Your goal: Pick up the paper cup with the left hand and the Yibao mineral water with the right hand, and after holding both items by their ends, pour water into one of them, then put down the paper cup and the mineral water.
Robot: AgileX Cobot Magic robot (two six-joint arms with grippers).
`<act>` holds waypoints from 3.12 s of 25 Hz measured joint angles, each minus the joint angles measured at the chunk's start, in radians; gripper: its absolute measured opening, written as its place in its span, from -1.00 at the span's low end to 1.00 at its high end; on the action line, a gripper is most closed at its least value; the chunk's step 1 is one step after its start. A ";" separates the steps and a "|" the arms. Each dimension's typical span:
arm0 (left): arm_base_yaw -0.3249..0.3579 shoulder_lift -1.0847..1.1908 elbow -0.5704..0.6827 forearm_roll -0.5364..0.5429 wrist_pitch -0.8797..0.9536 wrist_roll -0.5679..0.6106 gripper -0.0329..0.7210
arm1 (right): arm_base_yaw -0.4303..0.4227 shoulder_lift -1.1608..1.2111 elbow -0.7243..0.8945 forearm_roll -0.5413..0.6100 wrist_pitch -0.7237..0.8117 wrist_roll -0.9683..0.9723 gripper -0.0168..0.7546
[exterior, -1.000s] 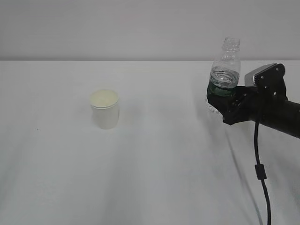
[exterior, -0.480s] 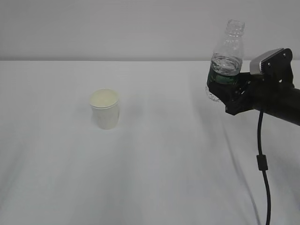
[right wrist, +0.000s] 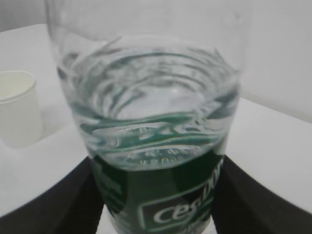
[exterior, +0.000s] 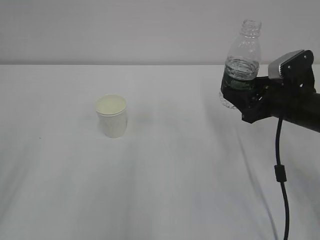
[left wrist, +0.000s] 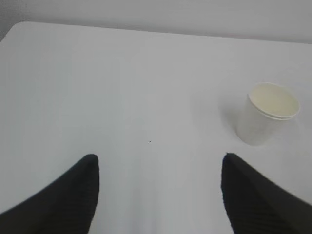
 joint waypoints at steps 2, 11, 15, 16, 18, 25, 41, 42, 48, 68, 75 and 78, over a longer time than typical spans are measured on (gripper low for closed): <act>0.000 0.050 0.007 0.000 -0.035 0.000 0.56 | 0.000 0.000 0.000 0.000 0.000 0.004 0.24; -0.180 0.171 0.012 0.088 -0.208 0.000 0.54 | 0.000 0.000 0.000 -0.007 0.000 0.010 0.24; -0.192 0.226 0.012 0.136 -0.292 0.000 0.54 | 0.000 0.000 0.000 -0.021 0.000 0.031 0.24; -0.192 0.243 0.012 0.154 -0.313 0.000 0.54 | 0.000 0.000 0.000 -0.020 0.000 0.038 0.24; -0.192 0.292 0.012 0.176 -0.348 0.000 0.54 | 0.000 0.000 0.000 -0.023 0.000 0.046 0.24; -0.201 0.456 0.012 0.188 -0.483 -0.024 0.54 | 0.000 0.000 0.002 -0.026 -0.006 0.050 0.24; -0.258 0.902 0.010 0.305 -0.969 -0.112 0.54 | 0.000 0.000 0.002 -0.026 -0.010 0.034 0.24; -0.258 0.916 0.010 0.310 -0.987 -0.112 0.54 | 0.000 0.000 0.002 -0.027 -0.010 0.034 0.24; -0.258 1.035 0.009 0.341 -1.136 -0.114 0.54 | 0.000 0.000 0.002 -0.027 -0.010 0.026 0.24; -0.258 1.244 -0.106 0.353 -1.256 -0.116 0.54 | 0.000 0.000 0.002 -0.051 -0.011 0.023 0.24; -0.258 1.274 -0.153 0.363 -1.258 -0.116 0.54 | 0.000 0.000 0.002 -0.051 -0.011 0.021 0.24; -0.258 1.289 -0.153 0.367 -1.259 -0.116 0.54 | 0.000 0.000 0.002 -0.051 -0.011 0.017 0.24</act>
